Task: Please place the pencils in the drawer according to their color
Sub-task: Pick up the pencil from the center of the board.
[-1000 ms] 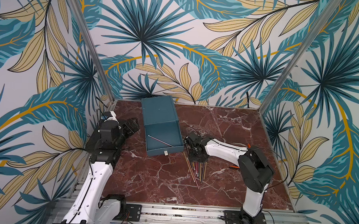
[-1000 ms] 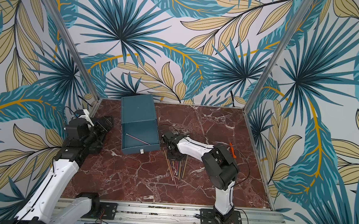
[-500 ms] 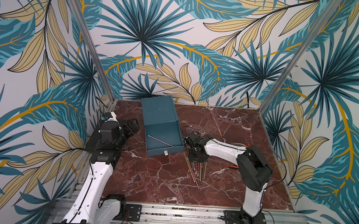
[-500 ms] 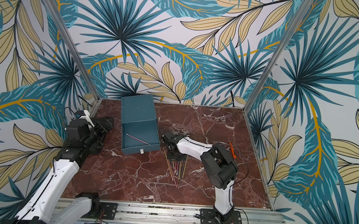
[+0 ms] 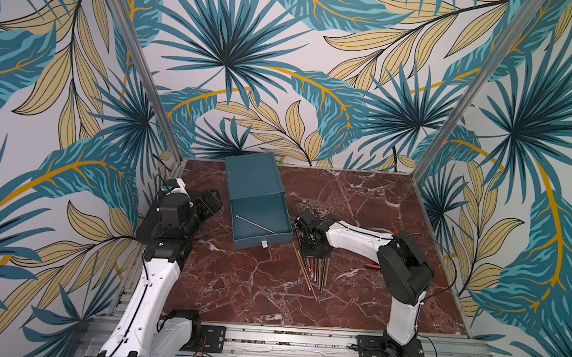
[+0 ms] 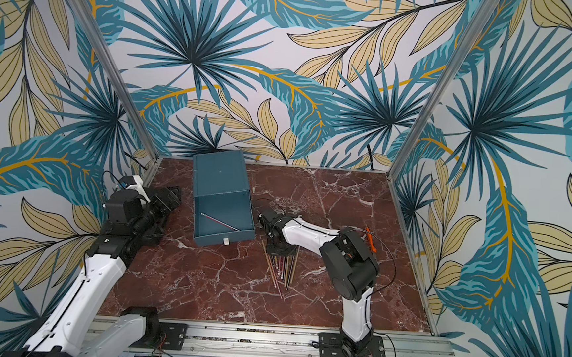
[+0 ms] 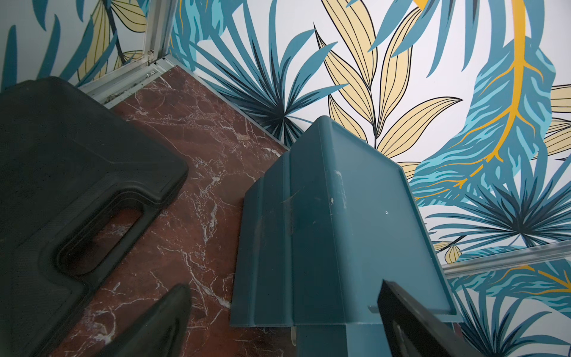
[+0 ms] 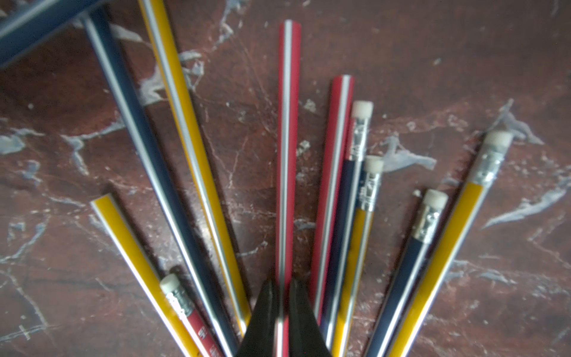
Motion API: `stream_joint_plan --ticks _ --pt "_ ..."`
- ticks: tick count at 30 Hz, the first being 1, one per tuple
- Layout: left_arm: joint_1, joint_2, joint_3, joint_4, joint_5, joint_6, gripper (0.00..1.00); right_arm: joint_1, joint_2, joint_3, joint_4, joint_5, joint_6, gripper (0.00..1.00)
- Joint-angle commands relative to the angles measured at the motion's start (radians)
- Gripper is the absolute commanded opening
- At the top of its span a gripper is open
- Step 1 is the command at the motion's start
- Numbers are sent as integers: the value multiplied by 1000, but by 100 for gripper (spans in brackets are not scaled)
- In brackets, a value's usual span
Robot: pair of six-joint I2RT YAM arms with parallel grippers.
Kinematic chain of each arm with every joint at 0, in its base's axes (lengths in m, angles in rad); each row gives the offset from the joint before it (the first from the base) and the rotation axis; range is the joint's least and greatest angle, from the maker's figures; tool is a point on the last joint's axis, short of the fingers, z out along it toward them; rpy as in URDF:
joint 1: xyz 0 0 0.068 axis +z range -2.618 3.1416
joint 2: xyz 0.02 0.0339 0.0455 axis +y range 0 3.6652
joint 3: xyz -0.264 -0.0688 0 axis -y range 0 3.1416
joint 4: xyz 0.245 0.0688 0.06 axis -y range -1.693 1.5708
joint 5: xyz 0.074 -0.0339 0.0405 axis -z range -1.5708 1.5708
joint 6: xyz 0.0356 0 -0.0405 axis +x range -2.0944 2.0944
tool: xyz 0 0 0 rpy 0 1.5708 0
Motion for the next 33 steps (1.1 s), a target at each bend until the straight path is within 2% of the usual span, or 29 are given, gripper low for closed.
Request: stream_joint_plan --ticks 1,21,33 --pt "16 -21 -9 -5 -16 18 100 -15 54 -23 10 4 -12 2" --pt "17 -24 -9 -2 -12 19 100 -14 -118 -31 14 57 -55 0" --pt "16 -15 -7 9 0 17 100 -14 -267 -4 2 60 -190 0"
